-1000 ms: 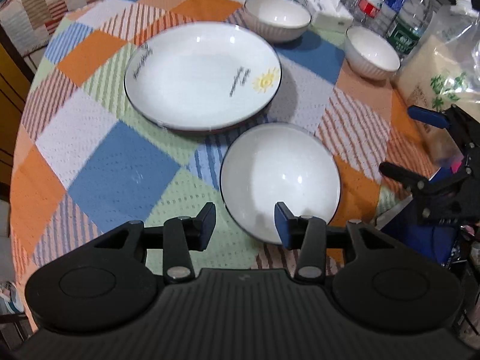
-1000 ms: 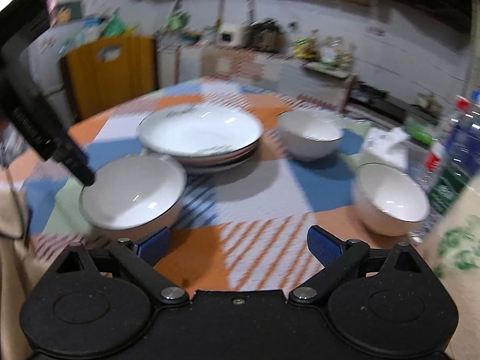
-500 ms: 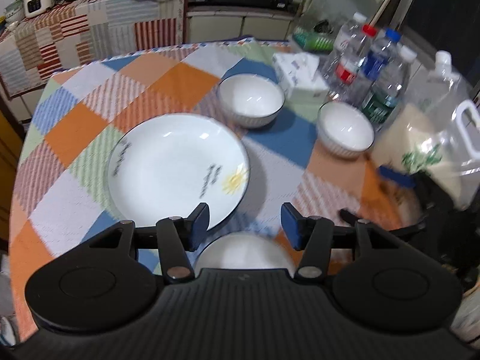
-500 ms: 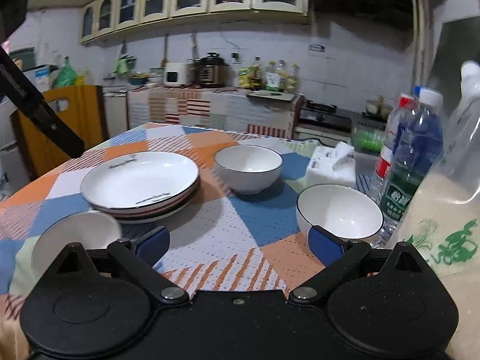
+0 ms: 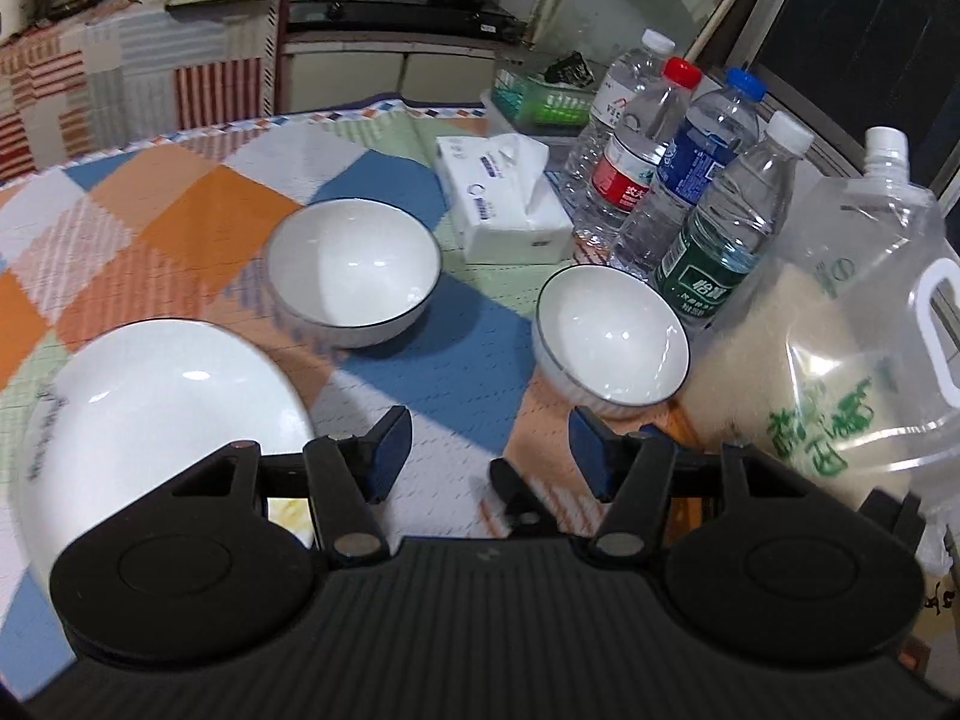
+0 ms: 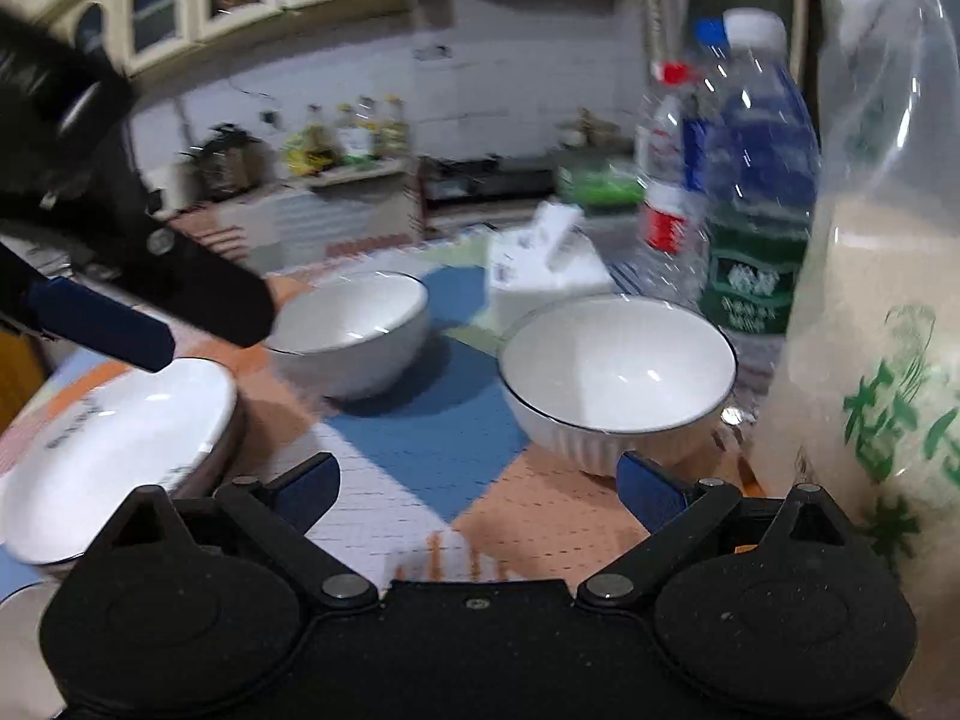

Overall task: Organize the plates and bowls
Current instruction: 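Move both grippers to a second white bowl rim and close them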

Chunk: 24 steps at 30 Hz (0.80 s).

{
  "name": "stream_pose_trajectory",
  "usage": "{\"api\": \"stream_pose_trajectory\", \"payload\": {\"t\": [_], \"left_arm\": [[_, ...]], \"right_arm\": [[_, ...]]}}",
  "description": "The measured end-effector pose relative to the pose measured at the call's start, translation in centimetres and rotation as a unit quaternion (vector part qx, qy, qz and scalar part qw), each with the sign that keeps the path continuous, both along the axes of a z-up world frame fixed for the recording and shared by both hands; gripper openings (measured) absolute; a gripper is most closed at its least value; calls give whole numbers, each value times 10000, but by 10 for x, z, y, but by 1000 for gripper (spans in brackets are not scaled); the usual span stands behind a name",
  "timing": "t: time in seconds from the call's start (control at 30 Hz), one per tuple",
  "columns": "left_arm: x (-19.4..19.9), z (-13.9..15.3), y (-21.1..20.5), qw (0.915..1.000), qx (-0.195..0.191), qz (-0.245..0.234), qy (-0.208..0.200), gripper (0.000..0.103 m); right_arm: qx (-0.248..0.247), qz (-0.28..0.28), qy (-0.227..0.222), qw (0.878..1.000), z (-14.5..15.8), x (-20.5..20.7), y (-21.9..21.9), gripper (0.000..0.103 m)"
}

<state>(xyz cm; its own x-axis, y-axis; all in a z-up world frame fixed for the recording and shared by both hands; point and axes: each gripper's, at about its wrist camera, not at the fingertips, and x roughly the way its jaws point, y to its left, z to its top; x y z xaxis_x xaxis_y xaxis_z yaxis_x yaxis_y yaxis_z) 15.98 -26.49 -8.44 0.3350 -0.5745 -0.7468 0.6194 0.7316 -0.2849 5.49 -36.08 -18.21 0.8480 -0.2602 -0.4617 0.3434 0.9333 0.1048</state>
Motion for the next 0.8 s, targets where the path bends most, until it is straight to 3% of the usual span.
{"api": "stream_pose_trajectory", "payload": {"t": [0.37,0.53,0.7,0.8], "left_arm": [[22,-42,-57,9989,24,-100,454,56],[26,-49,-78,9991,18,-62,425,55],[49,-64,-84,9973,-119,202,701,44],[60,-79,-89,9944,-130,182,1029,31]], "right_arm": [[322,-514,407,9973,-25,29,-32,100],[310,-492,459,9973,-28,35,-36,100],[456,-495,369,9970,-28,37,-40,100],[523,-540,335,9966,-29,42,-45,100]]}}
